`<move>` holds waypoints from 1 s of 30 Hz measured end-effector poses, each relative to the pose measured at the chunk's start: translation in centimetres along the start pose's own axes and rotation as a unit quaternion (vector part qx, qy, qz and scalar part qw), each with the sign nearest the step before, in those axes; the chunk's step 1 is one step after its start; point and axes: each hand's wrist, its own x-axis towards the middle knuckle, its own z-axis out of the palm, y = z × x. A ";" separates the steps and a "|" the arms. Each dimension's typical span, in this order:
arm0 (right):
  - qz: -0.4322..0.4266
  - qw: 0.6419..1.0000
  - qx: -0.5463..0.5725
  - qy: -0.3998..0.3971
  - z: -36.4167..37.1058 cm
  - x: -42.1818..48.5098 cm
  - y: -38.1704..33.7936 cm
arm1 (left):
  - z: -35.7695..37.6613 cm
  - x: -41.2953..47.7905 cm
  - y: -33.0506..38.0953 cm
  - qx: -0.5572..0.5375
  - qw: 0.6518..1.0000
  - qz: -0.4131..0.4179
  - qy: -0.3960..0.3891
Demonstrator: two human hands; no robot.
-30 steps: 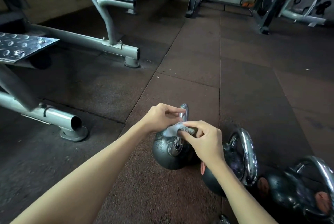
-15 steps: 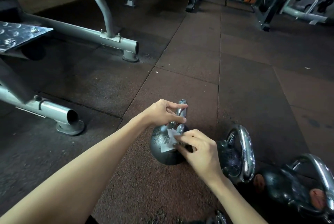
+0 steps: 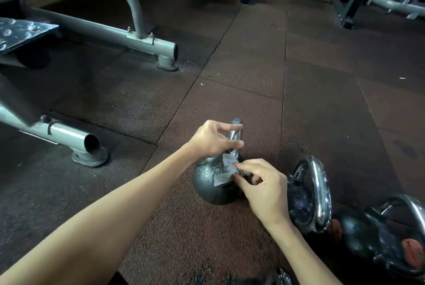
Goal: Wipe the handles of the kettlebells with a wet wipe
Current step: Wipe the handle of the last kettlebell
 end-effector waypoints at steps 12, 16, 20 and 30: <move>-0.049 0.998 -0.037 0.014 1.1 0.9 1.2 | 0.4 3.5 2.2 -0.034 0.998 -0.040 0.036; -0.026 0.996 -0.028 0.082 1.6 2.6 1.3 | -0.1 4.6 2.8 -0.025 0.996 -0.062 0.051; -0.043 0.997 -0.037 0.056 2.6 1.7 1.6 | -0.5 5.1 2.7 -0.021 0.996 -0.063 0.054; 0.018 0.993 -0.038 0.107 4.4 0.2 0.9 | -0.3 4.6 3.2 0.014 0.996 -0.069 0.063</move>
